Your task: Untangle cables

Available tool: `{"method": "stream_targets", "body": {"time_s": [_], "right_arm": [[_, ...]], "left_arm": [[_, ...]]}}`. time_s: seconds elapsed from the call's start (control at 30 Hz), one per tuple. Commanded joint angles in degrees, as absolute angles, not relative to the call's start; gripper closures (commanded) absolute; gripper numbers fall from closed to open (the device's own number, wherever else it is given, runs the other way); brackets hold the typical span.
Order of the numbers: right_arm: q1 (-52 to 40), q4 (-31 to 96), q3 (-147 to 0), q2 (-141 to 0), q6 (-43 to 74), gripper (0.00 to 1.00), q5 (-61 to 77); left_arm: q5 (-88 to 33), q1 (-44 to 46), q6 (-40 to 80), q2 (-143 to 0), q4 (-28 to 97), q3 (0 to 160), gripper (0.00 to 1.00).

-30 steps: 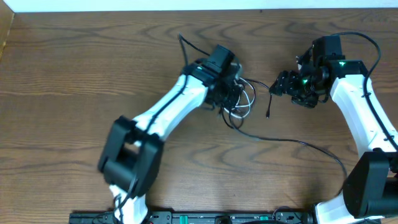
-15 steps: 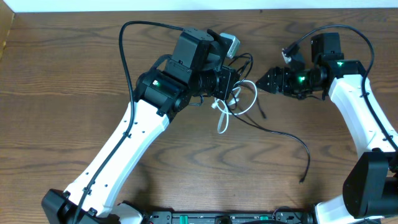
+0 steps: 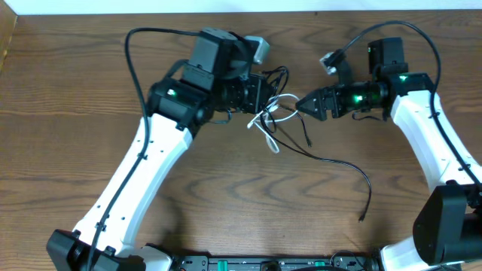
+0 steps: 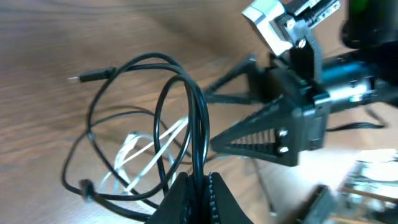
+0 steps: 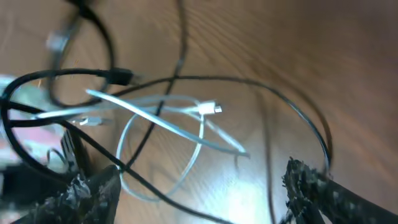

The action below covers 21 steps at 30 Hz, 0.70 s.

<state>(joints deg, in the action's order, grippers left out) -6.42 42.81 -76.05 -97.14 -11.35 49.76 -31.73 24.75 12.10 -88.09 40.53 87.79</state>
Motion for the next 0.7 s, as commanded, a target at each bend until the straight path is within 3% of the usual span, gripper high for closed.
{"method": "stream_targets", "body": {"time_s": [0.0,0.2,0.53,0.67], "right_arm": [[-8.58,39.44,-76.12,-99.42,-18.74,0.21,53.84],[-11.86,33.06,-76.12,-103.13,-14.26,0.24,51.48],[-12.27,21.15,-76.12,-104.88,18.63,0.96,31.64],[-11.18,22.48,-76.12,-104.9,21.85,0.99,27.03]], "left_arm": [[-45.45,22.13,12.8,-87.85,40.42,88.38,0.92],[-56.82,19.35,15.42,-87.85,40.25,88.38,0.93],[-60.47,17.69,17.91,-87.85,40.23,88.38,0.93],[-60.6,16.14,18.35,-87.85,40.23,88.38,0.92]]}}
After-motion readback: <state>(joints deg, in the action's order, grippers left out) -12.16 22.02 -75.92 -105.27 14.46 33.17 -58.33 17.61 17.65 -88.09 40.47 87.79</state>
